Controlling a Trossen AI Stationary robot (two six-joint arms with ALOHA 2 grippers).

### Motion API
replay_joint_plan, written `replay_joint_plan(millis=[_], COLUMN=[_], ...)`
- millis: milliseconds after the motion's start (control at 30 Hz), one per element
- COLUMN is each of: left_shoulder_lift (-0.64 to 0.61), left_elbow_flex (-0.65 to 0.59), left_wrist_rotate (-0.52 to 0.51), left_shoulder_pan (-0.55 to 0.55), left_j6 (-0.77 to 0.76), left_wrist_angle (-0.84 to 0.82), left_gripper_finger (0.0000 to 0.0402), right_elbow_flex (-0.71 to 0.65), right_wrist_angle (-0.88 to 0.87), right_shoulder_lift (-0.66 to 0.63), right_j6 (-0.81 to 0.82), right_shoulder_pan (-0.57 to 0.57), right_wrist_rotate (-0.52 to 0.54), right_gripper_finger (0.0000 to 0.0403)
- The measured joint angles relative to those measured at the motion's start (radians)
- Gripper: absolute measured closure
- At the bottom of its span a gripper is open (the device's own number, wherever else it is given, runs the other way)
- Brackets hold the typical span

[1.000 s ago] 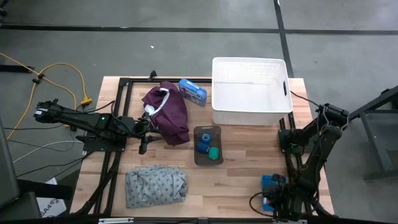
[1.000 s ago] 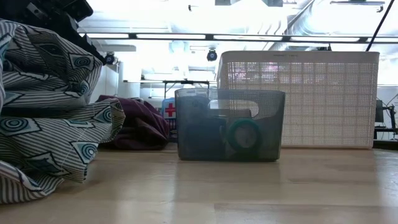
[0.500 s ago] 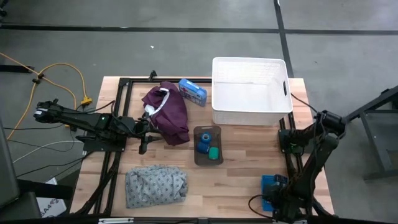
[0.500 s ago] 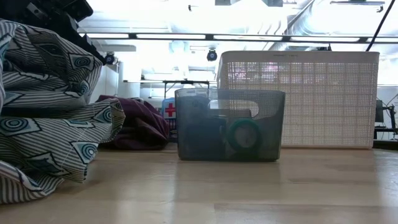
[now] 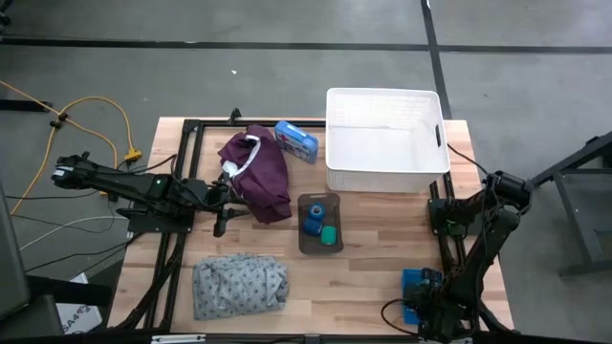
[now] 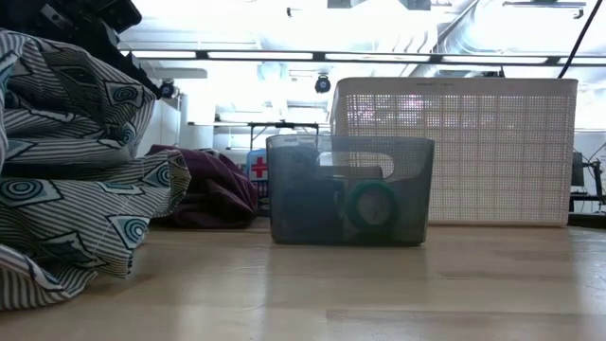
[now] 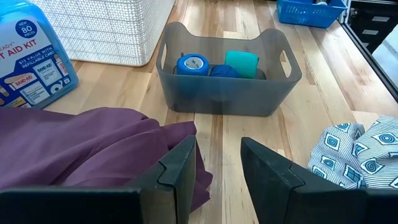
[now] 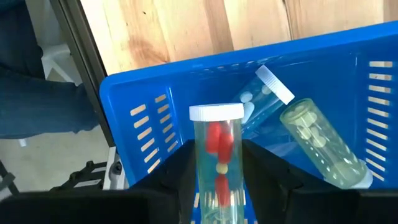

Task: Pick & Place Medicine items
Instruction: Put the yellow pill bottle into the blue bin, then put the blue patient gown into the white laundry bin

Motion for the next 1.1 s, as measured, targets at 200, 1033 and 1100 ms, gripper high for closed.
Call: replay_joint_plan(millis=[200,1033,1100], left_shoulder_lift=[0.0,0.0,0.0], left_elbow_flex=[0.0,0.0,0.0], left_wrist_rotate=[0.0,0.0,0.0], left_shoulder_pan=[0.0,0.0,0.0], left_j6=[0.0,0.0,0.0], left_wrist_angle=[0.0,0.0,0.0], left_gripper_finger=[0.0279,0.0279,0.0279], right_elbow_flex=[0.0,0.0,-0.001], right_wrist_angle=[0.002,-0.008,-0.022], right_shoulder_lift=[0.0,-0.002,-0.016], right_j6=[0.0,-0.005,-0.014], right_shoulder_pan=[0.0,0.0,-0.002], right_wrist_rotate=[0.0,-0.002,0.0], right_gripper_finger=[0.0253,0.0243,0.0243])
